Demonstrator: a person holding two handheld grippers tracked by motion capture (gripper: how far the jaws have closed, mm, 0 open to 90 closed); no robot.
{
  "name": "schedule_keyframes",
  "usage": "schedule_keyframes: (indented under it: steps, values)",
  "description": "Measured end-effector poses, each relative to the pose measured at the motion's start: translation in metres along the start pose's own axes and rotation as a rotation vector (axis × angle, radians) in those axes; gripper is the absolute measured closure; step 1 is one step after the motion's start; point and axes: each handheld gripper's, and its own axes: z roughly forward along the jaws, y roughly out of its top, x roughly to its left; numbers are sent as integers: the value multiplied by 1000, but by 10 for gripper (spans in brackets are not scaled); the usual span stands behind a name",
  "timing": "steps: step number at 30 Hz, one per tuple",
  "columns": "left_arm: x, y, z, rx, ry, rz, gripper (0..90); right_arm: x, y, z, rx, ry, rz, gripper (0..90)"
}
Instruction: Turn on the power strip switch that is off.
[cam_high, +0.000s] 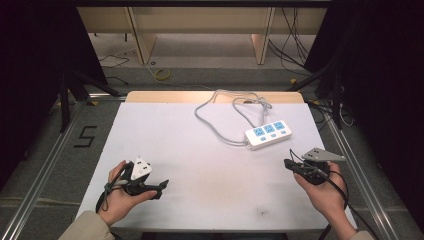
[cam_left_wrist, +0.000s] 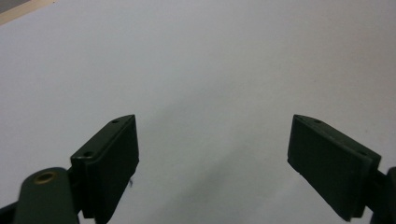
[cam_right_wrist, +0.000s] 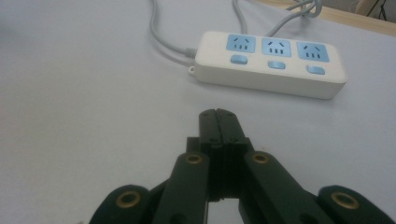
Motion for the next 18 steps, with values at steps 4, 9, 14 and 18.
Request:
schedule_keyframes:
  steps: [4, 9, 14, 18]
  values:
    - [0, 0, 0, -1, 3, 2, 161, -1, 4, 2, -3, -2, 2, 900]
    - [1, 0, -1, -7, 8, -4, 162, 0, 8, 6, 1, 0, -2, 900]
    - [1, 0, -1, -7, 9, -2, 162, 0, 13, 8, -4, -5, -6, 900]
    - [1, 0, -1, -7, 10, -2, 162, -1, 17, 11, -3, -6, -4, 900]
